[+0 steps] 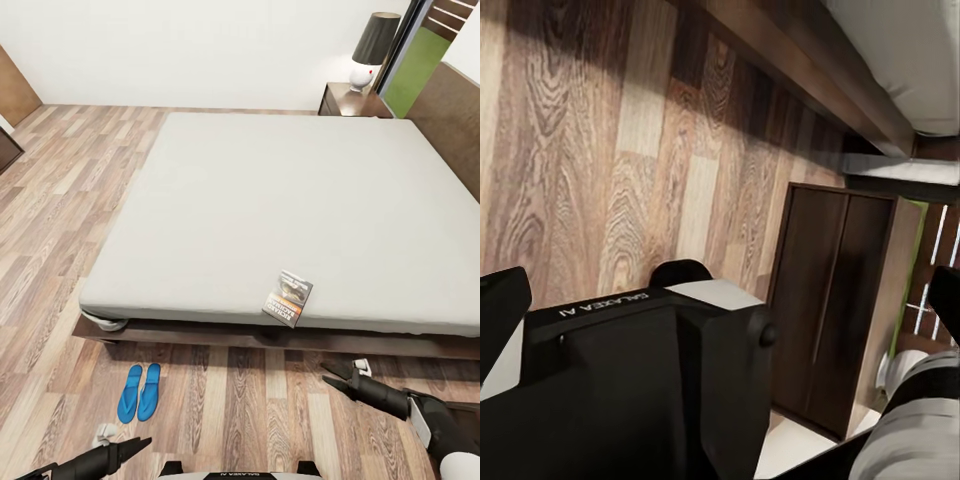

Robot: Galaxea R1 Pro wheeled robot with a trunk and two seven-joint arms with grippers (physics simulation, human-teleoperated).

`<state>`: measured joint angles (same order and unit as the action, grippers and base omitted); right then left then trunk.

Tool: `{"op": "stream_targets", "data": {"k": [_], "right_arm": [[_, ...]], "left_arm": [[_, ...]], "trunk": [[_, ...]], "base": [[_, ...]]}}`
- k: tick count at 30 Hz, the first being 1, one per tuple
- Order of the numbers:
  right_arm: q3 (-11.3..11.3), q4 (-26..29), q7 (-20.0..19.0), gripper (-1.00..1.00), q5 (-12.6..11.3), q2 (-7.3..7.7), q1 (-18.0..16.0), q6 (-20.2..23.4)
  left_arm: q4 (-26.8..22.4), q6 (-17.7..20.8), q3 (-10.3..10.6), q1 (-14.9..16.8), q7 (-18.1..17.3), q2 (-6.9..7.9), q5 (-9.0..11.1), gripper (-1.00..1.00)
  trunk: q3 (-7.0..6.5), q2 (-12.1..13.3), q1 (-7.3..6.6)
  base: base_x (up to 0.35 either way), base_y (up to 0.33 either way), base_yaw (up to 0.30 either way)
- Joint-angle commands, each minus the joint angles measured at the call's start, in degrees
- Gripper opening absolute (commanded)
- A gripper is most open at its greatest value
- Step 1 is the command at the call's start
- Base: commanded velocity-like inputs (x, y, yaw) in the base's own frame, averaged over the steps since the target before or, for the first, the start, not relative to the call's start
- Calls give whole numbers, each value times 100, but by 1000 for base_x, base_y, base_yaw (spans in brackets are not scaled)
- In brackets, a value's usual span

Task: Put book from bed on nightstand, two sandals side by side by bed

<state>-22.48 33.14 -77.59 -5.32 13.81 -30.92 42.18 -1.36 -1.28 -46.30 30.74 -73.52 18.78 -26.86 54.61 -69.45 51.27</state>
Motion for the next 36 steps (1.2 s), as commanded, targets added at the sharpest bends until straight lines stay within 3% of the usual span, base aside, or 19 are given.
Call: {"op": "stream_targets", "data": {"k": [1, 3, 6, 14, 20, 23, 26, 32, 34, 35, 36], "right_arm": [[-217, -4, 117, 100, -13, -1, -4, 50], [-443, -6, 294, 100, -9, -2, -5, 51], [-563, 4, 500, 100, -13, -24, -6, 29], [-623, 32, 599, 100, -45, -264, -3, -6], [-626, 41, 604, 100, -55, -326, -4, -11], [-629, 58, 606, 100, -55, -446, -4, -31], [-627, 70, 764, 100, -52, -615, -6, -421], [-626, 104, 1711, 100, -68, -816, -5, -1258], [-629, 109, 1850, 100, -173, -830, -7, -1334], [-631, 111, 1902, 100, -341, -832, -6, -1363], [-633, 105, 1954, 100, -750, -834, -4, -1388]], "left_arm": [[1, -13, -63, 2, -13, -2, -56, 100], [3, -12, -79, 2, -13, -4, -56, 100], [3, -12, -90, 2, -11, -5, -56, 100], [11, -19, -90, 2, -10, -6, -56, 100], [12, -21, -90, 2, -6, -6, -56, 100], [13, -21, -90, 2, -7, -6, -56, 100], [13, -25, -90, 2, -12, -6, -56, 100], [13, -29, -90, 2, -13, -6, -56, 100], [13, -30, -90, 2, -13, -6, -56, 100], [13, -30, -90, 2, -13, -7, -56, 100], [13, -30, -90, 2, -13, -12, -56, 100]], "trunk": [[3, -2, 0], [3, -2, 0], [3, -2, 0], [3, -2, 0], [3, -2, 0], [3, -2, 0], [3, -2, 0], [3, -2, 0], [3, -2, 0], [3, -2, 0], [3, -2, 0]], "base": [[0, 0, 0], [0, 0, 0], [0, 0, 0], [0, 0, 0], [0, 0, 0], [0, 0, 0], [0, 0, 0], [0, 0, 0], [0, 0, 0], [0, 0, 0], [0, 0, 0]]}}
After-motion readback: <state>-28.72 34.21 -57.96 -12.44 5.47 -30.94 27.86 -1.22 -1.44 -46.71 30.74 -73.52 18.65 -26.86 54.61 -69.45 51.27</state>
